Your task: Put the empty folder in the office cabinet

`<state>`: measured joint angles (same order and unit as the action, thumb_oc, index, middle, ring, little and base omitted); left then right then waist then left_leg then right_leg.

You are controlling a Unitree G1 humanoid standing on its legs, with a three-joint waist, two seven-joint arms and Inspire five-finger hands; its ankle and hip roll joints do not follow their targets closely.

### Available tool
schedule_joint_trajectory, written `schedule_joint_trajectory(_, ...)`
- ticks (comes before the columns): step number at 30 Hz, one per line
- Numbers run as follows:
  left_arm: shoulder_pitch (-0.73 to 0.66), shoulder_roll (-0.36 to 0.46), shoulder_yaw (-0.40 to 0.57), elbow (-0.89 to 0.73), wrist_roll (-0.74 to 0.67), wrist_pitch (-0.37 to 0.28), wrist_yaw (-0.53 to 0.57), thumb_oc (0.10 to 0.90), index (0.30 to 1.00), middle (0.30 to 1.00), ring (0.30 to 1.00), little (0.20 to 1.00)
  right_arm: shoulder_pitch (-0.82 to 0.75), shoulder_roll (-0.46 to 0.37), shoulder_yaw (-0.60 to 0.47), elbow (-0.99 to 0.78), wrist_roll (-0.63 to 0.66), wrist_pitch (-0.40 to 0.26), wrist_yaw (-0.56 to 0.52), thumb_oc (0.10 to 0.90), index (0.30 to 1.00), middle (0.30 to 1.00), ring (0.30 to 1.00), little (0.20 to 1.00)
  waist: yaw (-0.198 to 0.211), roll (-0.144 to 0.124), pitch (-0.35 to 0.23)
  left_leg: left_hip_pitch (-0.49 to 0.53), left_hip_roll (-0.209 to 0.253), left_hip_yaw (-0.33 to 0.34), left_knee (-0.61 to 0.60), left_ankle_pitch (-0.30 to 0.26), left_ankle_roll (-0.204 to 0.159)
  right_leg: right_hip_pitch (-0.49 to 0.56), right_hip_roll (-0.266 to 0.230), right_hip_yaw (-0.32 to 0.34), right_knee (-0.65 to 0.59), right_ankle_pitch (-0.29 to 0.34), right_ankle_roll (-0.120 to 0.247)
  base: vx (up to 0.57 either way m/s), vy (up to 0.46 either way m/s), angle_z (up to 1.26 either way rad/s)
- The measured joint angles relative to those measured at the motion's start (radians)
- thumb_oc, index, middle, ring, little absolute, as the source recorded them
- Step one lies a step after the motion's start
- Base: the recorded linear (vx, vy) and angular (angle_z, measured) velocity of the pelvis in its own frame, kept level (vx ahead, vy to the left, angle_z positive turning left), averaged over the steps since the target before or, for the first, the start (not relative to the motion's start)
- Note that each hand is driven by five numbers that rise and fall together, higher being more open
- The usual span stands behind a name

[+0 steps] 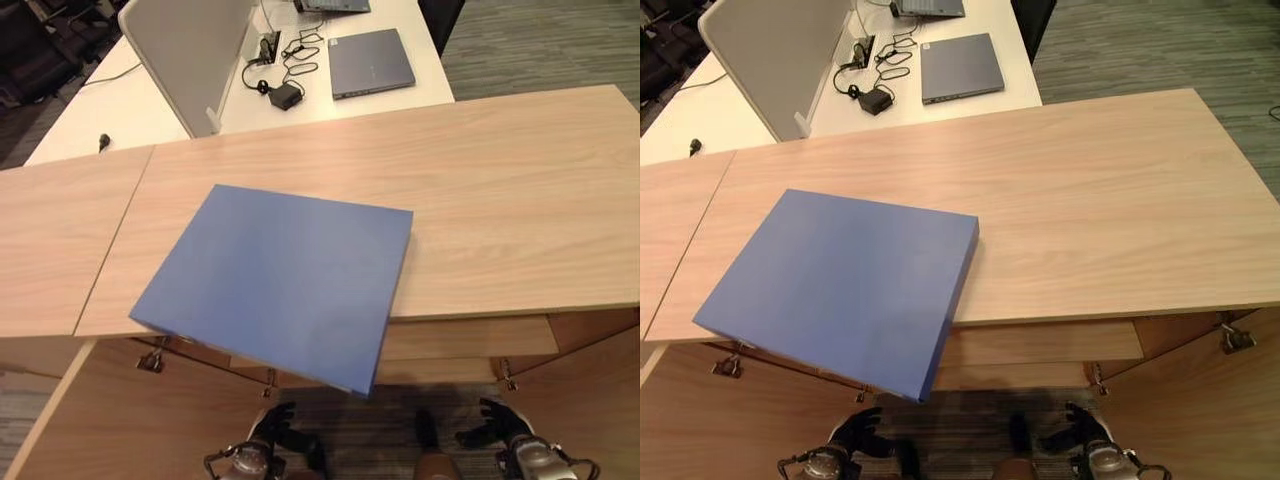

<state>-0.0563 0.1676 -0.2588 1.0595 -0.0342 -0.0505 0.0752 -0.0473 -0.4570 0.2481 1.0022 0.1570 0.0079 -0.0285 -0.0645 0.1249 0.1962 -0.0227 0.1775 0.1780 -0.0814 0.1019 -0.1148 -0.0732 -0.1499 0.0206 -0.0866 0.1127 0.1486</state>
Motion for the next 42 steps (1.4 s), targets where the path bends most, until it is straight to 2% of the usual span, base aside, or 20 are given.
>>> schedule_joint_trajectory(3, 0.024, 0.008, 0.028, 0.003, 0.0, 0.001, 0.001, 0.8, 0.9, 0.9, 0.9, 0.9, 0.03, 0.021, 0.003, -0.01, 0.0, 0.002, 0.013, 0.8, 0.9, 0.9, 0.9, 0.9, 0.016, 0.005, -0.001, 0.016, -0.001, -0.016, 0.0, -0.005, 0.006, 0.026, 0.0, -0.005, 0.0, -0.004, 0.0, -0.02, -0.203, 0.1)
schedule_joint_trajectory(7, 0.063, 0.014, 0.028, 0.018, 0.0, 0.007, 0.001, 0.8, 0.9, 0.9, 0.9, 0.9, 0.038, 0.03, 0.012, -0.017, 0.0, 0.001, 0.016, 0.8, 0.9, 0.9, 0.9, 0.9, 0.014, 0.017, -0.006, 0.032, 0.002, -0.03, 0.0, -0.003, 0.004, 0.051, 0.009, -0.014, -0.003, -0.008, -0.003, -0.04, -0.185, 0.1)
schedule_joint_trajectory(14, 0.083, 0.012, 0.029, 0.025, -0.001, 0.006, 0.0, 0.8, 0.9, 0.9, 0.9, 0.9, 0.066, 0.029, 0.012, -0.014, 0.001, 0.0, 0.013, 0.8, 0.9, 0.9, 0.9, 0.9, 0.03, 0.041, -0.015, 0.039, 0.061, -0.075, -0.004, -0.004, -0.003, 0.105, 0.069, -0.06, -0.005, -0.023, -0.035, -0.07, -0.136, 0.22)
schedule_joint_trajectory(16, 0.068, 0.011, 0.028, 0.033, -0.002, 0.006, 0.0, 0.8, 0.9, 0.9, 0.9, 0.9, 0.083, 0.028, 0.012, -0.012, 0.001, 0.001, 0.011, 0.8, 0.9, 0.9, 0.9, 0.9, 0.037, 0.043, -0.014, 0.025, 0.079, -0.074, 0.017, 0.006, 0.015, 0.114, 0.082, -0.08, -0.003, -0.027, -0.05, -0.2, -0.12, 0.23)
schedule_joint_trajectory(20, 0.062, 0.008, 0.022, 0.032, -0.001, 0.006, -0.001, 0.8, 0.9, 0.9, 0.9, 0.9, 0.09, 0.013, 0.013, -0.007, 0.001, 0.002, 0.011, 0.8, 0.9, 0.9, 0.9, 0.9, 0.036, 0.041, -0.008, -0.013, 0.084, -0.078, 0.069, -0.017, 0.074, 0.096, 0.1, -0.102, 0.031, -0.044, -0.079, -0.17, -0.107, 0.19)
schedule_joint_trajectory(21, 0.047, 0.009, 0.016, 0.034, 0.001, 0.006, -0.002, 0.8, 0.9, 0.9, 0.9, 0.9, 0.089, 0.008, 0.011, -0.005, 0.001, 0.003, 0.011, 0.8, 0.9, 0.9, 0.9, 0.9, 0.019, 0.033, -0.003, -0.035, 0.074, -0.084, 0.121, -0.054, 0.079, 0.089, 0.081, -0.122, 0.04, -0.051, -0.081, -0.1, -0.017, 0.23)
schedule_joint_trajectory(22, 0.042, 0.007, 0.016, 0.034, 0.001, 0.005, -0.003, 0.8, 0.9, 0.9, 0.9, 0.9, 0.093, 0.004, 0.012, -0.003, 0.001, 0.003, 0.011, 0.8, 0.9, 0.9, 0.9, 0.9, 0.014, 0.019, 0.002, -0.055, 0.039, -0.081, 0.188, -0.061, 0.063, 0.086, 0.049, -0.126, 0.033, -0.05, -0.08, -0.03, 0.097, 0.23)
schedule_joint_trajectory(23, 0.027, 0.004, 0.018, 0.043, 0.001, 0.003, -0.005, 0.8, 0.9, 0.9, 0.9, 0.9, 0.088, 0.0, 0.012, 0.004, 0.001, 0.002, 0.01, 0.8, 0.9, 0.9, 0.9, 0.9, 0.009, -0.019, 0.008, -0.082, -0.058, -0.06, 0.339, -0.12, 0.044, 0.096, -0.015, -0.116, 0.042, -0.045, -0.064, 0.0, 0.112, 0.06)
schedule_joint_trajectory(24, 0.023, 0.006, 0.017, 0.045, 0.007, 0.004, -0.005, 0.8, 0.9, 0.9, 0.9, 0.9, 0.095, -0.002, 0.008, 0.005, 0.002, 0.003, 0.009, 0.8, 0.9, 0.9, 0.9, 0.9, -0.004, -0.033, 0.005, -0.062, -0.109, -0.011, 0.343, -0.143, 0.061, 0.108, -0.04, -0.113, 0.041, -0.051, -0.055, 0.02, 0.132, 0.17)
schedule_joint_trajectory(25, 0.032, 0.008, 0.016, 0.05, 0.017, 0.004, -0.007, 0.8, 0.9, 0.9, 0.9, 0.9, 0.092, -0.004, 0.005, 0.004, 0.003, 0.003, 0.01, 0.8, 0.9, 0.9, 0.9, 0.9, -0.024, -0.023, 0.0, -0.021, -0.13, 0.028, 0.276, -0.16, 0.074, 0.12, -0.033, -0.114, 0.041, -0.059, -0.038, 0.01, 0.073, 0.11)
schedule_joint_trajectory(26, 0.025, 0.02, 0.018, 0.057, 0.028, 0.006, -0.006, 0.8, 0.9, 0.9, 0.9, 0.9, 0.091, 0.021, 0.004, 0.017, 0.003, 0.005, 0.007, 0.8, 0.9, 0.9, 0.9, 0.9, -0.029, -0.035, -0.005, 0.011, -0.141, 0.043, 0.197, -0.174, 0.107, 0.107, -0.029, -0.103, 0.061, -0.065, -0.023, 0.01, 0.1, 0.1)
schedule_joint_trajectory(27, 0.028, 0.033, 0.017, 0.057, 0.036, 0.006, -0.003, 0.8, 0.9, 0.9, 0.9, 0.9, 0.094, 0.04, 0.005, 0.018, 0.003, 0.004, 0.009, 0.8, 0.9, 0.9, 0.9, 0.9, -0.032, -0.05, -0.016, 0.009, -0.15, 0.034, 0.164, -0.163, 0.103, 0.092, -0.027, -0.091, 0.059, -0.076, -0.022, 0.01, 0.1, 0.07)
schedule_joint_trajectory(28, 0.024, 0.055, 0.016, 0.058, 0.042, 0.007, -0.005, 0.8, 0.9, 0.9, 0.9, 0.9, 0.093, 0.069, 0.003, 0.025, 0.005, 0.006, 0.015, 0.8, 0.9, 0.9, 0.9, 0.9, -0.039, -0.073, -0.02, 0.02, -0.166, 0.032, 0.13, -0.129, 0.104, 0.086, -0.036, -0.077, 0.053, -0.065, -0.014, -0.01, 0.116, 0.14)
schedule_joint_trajectory(30, 0.027, 0.085, 0.015, 0.073, 0.049, 0.012, -0.006, 0.8, 0.9, 0.9, 0.9, 0.9, 0.095, 0.113, -0.008, 0.027, 0.004, 0.008, 0.012, 0.8, 0.9, 0.9, 0.9, 0.9, -0.039, -0.121, -0.022, 0.032, -0.182, 0.033, 0.084, -0.089, 0.124, 0.075, -0.043, -0.077, 0.05, -0.057, -0.01, -0.06, 0.148, 0.08)
schedule_joint_trajectory(32, 0.035, 0.098, 0.008, 0.078, 0.05, 0.022, -0.007, 0.8, 0.9, 0.9, 0.9, 0.9, 0.096, 0.131, -0.012, 0.027, 0.004, 0.008, 0.008, 0.8, 0.9, 0.9, 0.9, 0.9, -0.034, -0.142, -0.021, 0.047, -0.188, 0.044, 0.057, -0.078, 0.127, 0.058, -0.045, -0.06, 0.061, -0.035, 0.0, -0.08, 0.073, -0.23)
schedule_joint_trajectory(33, 0.038, 0.11, 0.009, 0.079, 0.05, 0.027, -0.006, 0.8, 0.9, 0.9, 0.9, 0.9, 0.082, 0.142, -0.012, 0.026, 0.004, 0.006, 0.001, 0.8, 0.9, 0.9, 0.9, 0.9, -0.017, -0.152, -0.018, 0.051, -0.185, 0.069, 0.035, -0.069, 0.127, 0.025, -0.041, -0.049, 0.091, -0.036, 0.004, -0.11, 0.086, -0.36)
schedule_joint_trajectory(35, 0.034, 0.116, 0.009, 0.078, 0.05, 0.027, -0.006, 0.8, 0.9, 0.9, 0.9, 0.9, 0.075, 0.142, -0.013, 0.028, 0.004, 0.007, 0.0, 0.8, 0.9, 0.9, 0.9, 0.9, -0.012, -0.157, -0.017, 0.052, -0.187, 0.083, 0.03, -0.068, 0.129, 0.019, -0.042, -0.046, 0.098, -0.031, 0.008, -0.1, 0.083, -0.32)
schedule_joint_trajectory(38, 0.029, 0.135, 0.009, 0.077, 0.051, 0.028, -0.005, 0.8, 0.9, 0.9, 0.9, 0.9, 0.038, 0.144, -0.014, 0.027, 0.005, 0.004, -0.001, 0.8, 0.9, 0.9, 0.9, 0.9, -0.012, -0.151, -0.001, 0.061, -0.179, 0.113, 0.023, -0.067, 0.131, -0.035, -0.033, -0.022, 0.182, -0.03, 0.02, -0.15, 0.07, -0.3)
schedule_joint_trajectory(40, 0.008, 0.142, 0.01, 0.074, 0.053, 0.027, -0.004, 0.8, 0.9, 0.9, 0.9, 0.9, 0.018, 0.139, -0.017, 0.026, 0.004, 0.003, -0.002, 0.8, 0.9, 0.9, 0.9, 0.9, -0.008, -0.147, 0.013, 0.062, -0.172, 0.125, 0.01, -0.07, 0.143, -0.037, -0.037, -0.032, 0.167, -0.016, 0.028, -0.07, 0.042, -0.15)
schedule_joint_trajectory(42, 0.006, 0.144, 0.018, 0.066, 0.06, 0.024, -0.003, 0.8, 0.9, 0.9, 0.9, 0.9, 0.02, 0.14, -0.018, 0.026, 0.004, 0.003, -0.002, 0.8, 0.9, 0.9, 0.9, 0.9, 0.002, -0.143, 0.015, 0.062, -0.164, 0.132, -0.004, -0.055, 0.146, -0.032, -0.034, -0.042, 0.181, -0.056, 0.02, 0.02, 0.008, -0.02)
